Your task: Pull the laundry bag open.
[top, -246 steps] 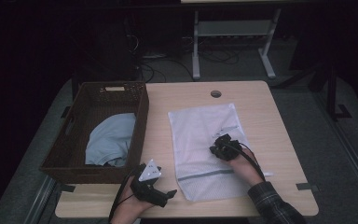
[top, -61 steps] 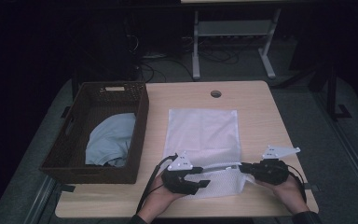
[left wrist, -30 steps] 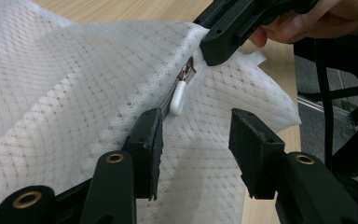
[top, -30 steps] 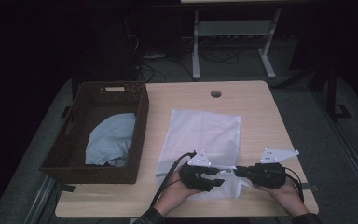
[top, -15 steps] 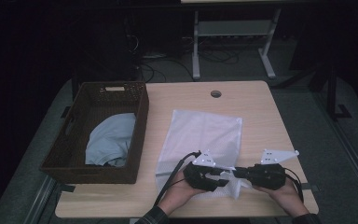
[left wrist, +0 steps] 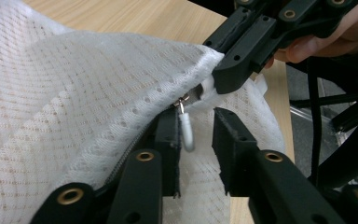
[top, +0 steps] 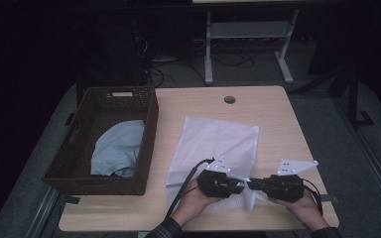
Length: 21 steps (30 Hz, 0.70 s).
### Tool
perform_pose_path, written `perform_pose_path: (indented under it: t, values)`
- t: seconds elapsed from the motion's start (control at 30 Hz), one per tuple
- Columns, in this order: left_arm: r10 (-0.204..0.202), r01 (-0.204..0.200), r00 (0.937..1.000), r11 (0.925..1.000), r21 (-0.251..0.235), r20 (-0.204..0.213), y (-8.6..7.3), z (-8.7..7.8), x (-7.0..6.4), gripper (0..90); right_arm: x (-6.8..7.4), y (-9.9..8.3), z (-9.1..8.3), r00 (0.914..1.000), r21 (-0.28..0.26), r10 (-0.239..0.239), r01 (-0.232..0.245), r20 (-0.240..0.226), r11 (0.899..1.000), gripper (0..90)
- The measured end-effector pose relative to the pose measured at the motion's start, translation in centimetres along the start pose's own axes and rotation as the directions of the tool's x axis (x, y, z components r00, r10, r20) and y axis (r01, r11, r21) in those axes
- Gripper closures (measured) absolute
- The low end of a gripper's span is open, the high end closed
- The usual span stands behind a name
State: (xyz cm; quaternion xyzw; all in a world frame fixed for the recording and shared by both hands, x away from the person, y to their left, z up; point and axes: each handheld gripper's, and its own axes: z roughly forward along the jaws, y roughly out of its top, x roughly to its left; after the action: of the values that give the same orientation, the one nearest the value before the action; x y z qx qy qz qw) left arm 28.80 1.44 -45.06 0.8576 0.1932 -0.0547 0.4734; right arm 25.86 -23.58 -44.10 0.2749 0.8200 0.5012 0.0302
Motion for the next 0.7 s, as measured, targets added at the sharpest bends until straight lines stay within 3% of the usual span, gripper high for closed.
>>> perform_pose_path:
  t: [0.27, 0.7]
  values:
    - [-0.013, 0.013, 0.9999, 0.9999, -0.006, -0.01, -0.05, -0.27, 0.36, 85.8, 0.05, -0.05, 0.0, 1.0, -0.002, -0.003, 0.003, -0.005, 1.0, 84.8]
    - [-0.028, 0.028, 0.9996, 0.9996, 0.003, -0.003, -0.15, -0.57, 0.32, 87.0, 0.17, -0.25, 0.13, 0.9989, 0.022, -0.04, 0.039, 0.025, 0.999, 84.9]
